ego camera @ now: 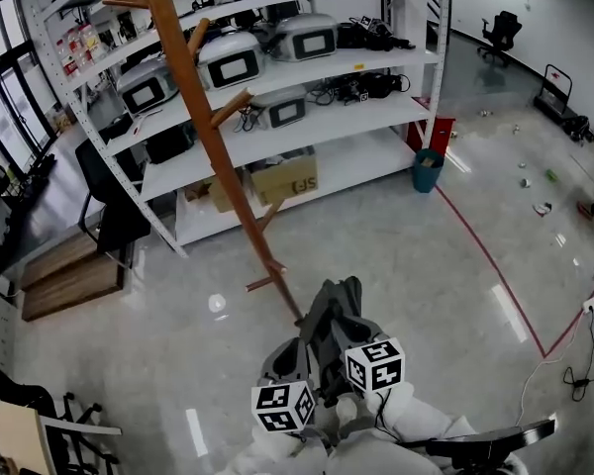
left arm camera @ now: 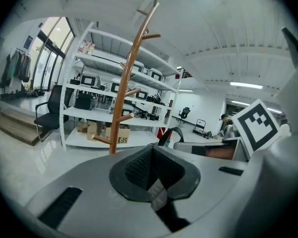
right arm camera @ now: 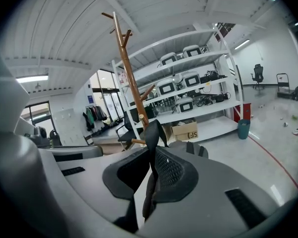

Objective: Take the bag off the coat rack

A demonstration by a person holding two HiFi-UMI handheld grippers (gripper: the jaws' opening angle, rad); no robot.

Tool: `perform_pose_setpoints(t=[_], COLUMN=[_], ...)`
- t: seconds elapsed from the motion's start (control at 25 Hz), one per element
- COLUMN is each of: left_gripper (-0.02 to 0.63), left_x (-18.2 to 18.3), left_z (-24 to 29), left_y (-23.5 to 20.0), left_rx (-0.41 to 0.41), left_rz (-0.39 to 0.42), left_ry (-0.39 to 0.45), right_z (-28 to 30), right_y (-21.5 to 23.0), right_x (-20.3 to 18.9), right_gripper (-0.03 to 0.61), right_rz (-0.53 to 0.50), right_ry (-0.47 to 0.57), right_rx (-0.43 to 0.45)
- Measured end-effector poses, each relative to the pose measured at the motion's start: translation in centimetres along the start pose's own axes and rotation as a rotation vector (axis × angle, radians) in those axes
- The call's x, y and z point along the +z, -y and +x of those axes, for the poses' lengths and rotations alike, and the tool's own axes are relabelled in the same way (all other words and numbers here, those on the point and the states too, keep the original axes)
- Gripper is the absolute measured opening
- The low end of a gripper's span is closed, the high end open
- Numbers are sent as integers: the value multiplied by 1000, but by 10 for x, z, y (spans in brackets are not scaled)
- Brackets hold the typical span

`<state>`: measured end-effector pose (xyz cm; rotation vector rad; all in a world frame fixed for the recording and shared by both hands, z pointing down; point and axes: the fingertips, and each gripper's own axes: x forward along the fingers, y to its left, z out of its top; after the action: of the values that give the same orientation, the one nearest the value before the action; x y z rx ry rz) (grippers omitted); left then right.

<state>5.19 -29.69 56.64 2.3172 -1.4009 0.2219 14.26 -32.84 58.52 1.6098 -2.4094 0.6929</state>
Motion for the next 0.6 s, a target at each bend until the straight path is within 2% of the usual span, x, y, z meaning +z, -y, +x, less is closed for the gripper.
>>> perform_pose_setpoints(t=[0.28,0.6], left_gripper=[3,3], left_x=[1,-11], left_z=[-17,-63], left_y=[7,-18], left_rx=[-62,-58], left_rz=[21,-4], left_ry=[21,20], right_z=[-16,-34], right_y=[-20,-49], right_x=[-8,-17], right_gripper=[40,40], right_rz=[-11,10], right_ry=[12,37], right_rx=[-30,-77])
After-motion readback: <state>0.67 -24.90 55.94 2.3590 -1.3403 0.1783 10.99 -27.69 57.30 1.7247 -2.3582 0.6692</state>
